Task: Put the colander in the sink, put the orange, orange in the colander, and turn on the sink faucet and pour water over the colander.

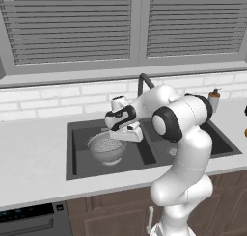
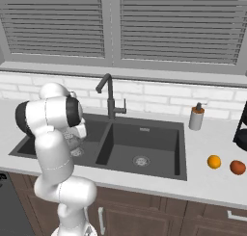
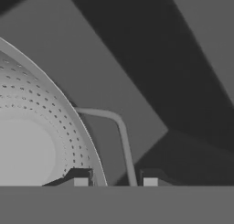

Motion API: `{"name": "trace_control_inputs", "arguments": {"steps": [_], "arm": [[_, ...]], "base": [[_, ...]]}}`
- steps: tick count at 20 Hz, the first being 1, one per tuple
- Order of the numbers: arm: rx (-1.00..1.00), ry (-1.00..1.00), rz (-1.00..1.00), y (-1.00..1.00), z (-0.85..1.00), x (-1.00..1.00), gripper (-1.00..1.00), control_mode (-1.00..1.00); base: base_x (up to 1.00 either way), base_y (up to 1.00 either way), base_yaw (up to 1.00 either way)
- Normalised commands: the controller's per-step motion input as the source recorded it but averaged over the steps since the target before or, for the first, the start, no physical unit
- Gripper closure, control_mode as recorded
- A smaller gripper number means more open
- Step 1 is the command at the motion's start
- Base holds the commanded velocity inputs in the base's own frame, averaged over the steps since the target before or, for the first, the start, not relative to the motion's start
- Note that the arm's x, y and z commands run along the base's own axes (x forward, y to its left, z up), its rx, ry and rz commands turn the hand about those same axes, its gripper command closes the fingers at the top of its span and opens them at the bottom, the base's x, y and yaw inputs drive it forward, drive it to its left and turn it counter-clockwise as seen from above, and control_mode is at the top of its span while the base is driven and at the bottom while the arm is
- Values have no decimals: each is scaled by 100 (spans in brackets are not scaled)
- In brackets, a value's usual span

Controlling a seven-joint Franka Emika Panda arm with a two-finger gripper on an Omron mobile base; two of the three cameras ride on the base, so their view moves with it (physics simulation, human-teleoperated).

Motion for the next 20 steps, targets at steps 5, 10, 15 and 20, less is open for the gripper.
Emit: {"name": "trace_control_inputs", "arguments": {"steps": [5,10,15,20], "arm": [[7,0,0,0,-15,8,100,-100],[2,0,0,0,-18,12,100,-100],[0,0,0,0,-19,22,100,-100],[0,0,0,-1,-18,26,100,-100]], "base": [[0,0,0],[0,0,0],[0,0,0],[0,0,0]]}}
